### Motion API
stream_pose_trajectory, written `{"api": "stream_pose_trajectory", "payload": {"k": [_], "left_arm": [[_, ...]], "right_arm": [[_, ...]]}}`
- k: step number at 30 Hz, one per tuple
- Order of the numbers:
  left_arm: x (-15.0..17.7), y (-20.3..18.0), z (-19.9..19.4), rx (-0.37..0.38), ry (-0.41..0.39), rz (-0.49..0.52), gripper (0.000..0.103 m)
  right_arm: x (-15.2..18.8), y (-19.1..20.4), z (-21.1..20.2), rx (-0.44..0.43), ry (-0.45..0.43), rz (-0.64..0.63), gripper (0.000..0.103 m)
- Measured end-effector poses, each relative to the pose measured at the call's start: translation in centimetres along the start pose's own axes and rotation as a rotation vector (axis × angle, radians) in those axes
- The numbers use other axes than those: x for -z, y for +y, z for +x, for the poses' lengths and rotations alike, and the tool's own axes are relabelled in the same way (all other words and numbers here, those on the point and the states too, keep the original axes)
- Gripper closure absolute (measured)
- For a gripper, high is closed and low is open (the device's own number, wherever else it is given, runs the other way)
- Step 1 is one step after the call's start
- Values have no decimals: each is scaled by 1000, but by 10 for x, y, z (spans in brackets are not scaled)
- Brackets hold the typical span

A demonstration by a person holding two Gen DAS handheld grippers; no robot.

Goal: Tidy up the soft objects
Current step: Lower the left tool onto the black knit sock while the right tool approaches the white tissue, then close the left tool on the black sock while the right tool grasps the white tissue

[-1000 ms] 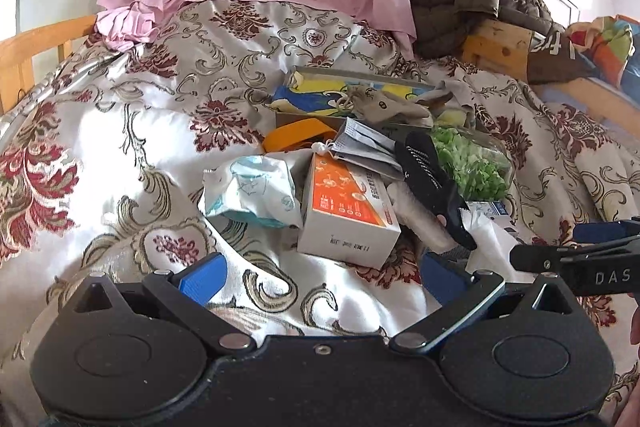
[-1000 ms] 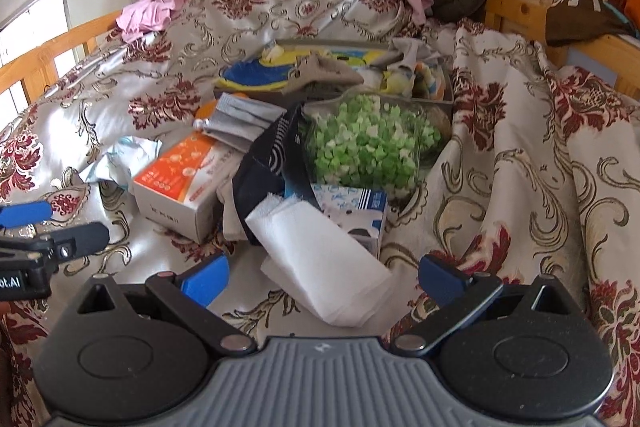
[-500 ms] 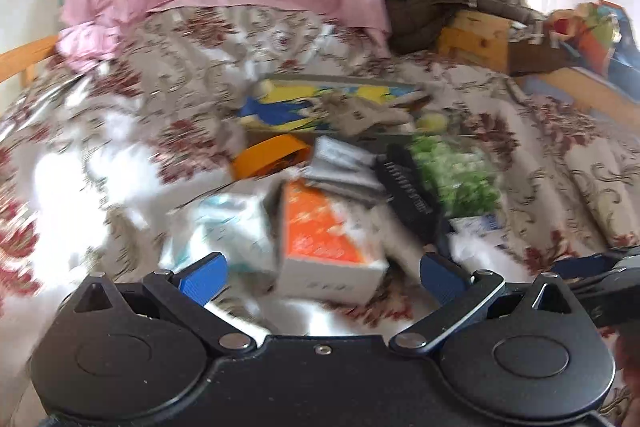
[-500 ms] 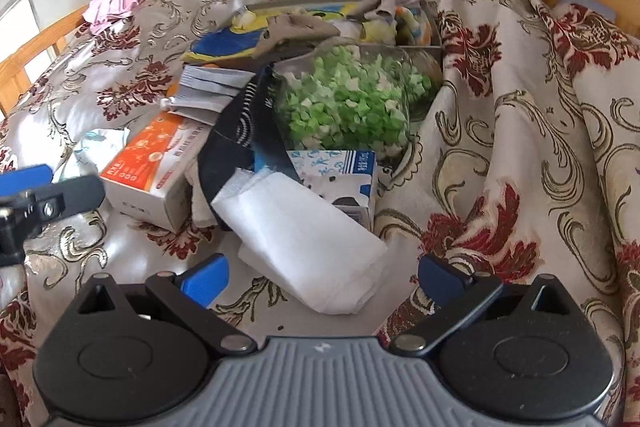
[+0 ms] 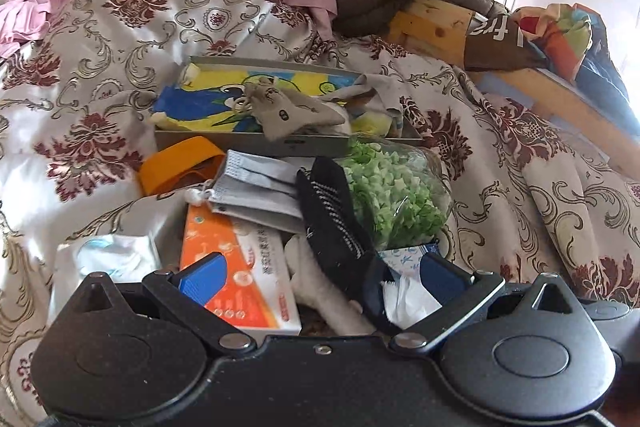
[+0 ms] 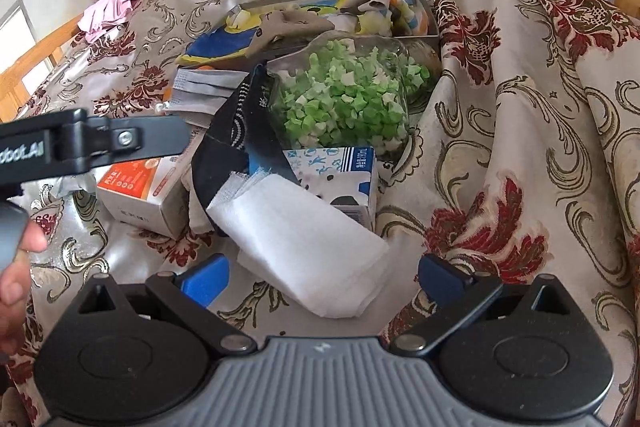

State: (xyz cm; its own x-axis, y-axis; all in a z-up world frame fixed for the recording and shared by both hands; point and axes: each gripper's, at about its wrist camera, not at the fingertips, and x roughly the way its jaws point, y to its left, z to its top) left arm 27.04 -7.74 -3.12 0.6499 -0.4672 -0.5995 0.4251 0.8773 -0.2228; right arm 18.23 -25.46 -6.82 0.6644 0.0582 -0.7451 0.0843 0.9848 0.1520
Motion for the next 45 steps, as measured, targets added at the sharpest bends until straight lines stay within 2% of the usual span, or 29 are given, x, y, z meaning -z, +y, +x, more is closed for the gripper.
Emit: {"api": "stream_pose_trajectory", "payload": {"k": [11, 17, 22, 24, 28, 30, 32, 38, 40, 42, 45], "left_arm": [[-8, -18, 28, 41, 30, 14, 1], [-11, -27, 40, 30, 36, 58, 10], [-12, -21, 55, 36, 89, 7, 18], [-12, -18, 59, 34, 103, -29, 29], [-13, -13, 64, 30, 113, -89, 44], [-15, -12, 63, 21, 109, -108, 56], [-16, -11, 62, 12, 107, -123, 58], [-15, -13, 60, 7, 123, -117, 85], [-14, -13, 59, 13, 127, -116, 88], [-14, -14, 57, 23, 132, -112, 95], [-15, -17, 54, 25, 131, -102, 99]], "right_arm": [[-1, -5, 0, -41, 2, 26, 1], [-3, -7, 7, -53, 4, 46, 1], [-6, -11, 19, -62, 21, 67, 1], [-6, -12, 22, -61, 29, 76, 9], [-6, -13, 23, -55, 34, 89, 14], [-7, -14, 22, -52, 33, 94, 20], [-7, -14, 22, -43, 35, 93, 25], [-4, -12, 20, -29, 37, 79, 41], [-4, -12, 19, -32, 35, 85, 47], [-4, -16, 19, -37, 32, 103, 59], [-5, -23, 17, -45, 27, 140, 73]]}}
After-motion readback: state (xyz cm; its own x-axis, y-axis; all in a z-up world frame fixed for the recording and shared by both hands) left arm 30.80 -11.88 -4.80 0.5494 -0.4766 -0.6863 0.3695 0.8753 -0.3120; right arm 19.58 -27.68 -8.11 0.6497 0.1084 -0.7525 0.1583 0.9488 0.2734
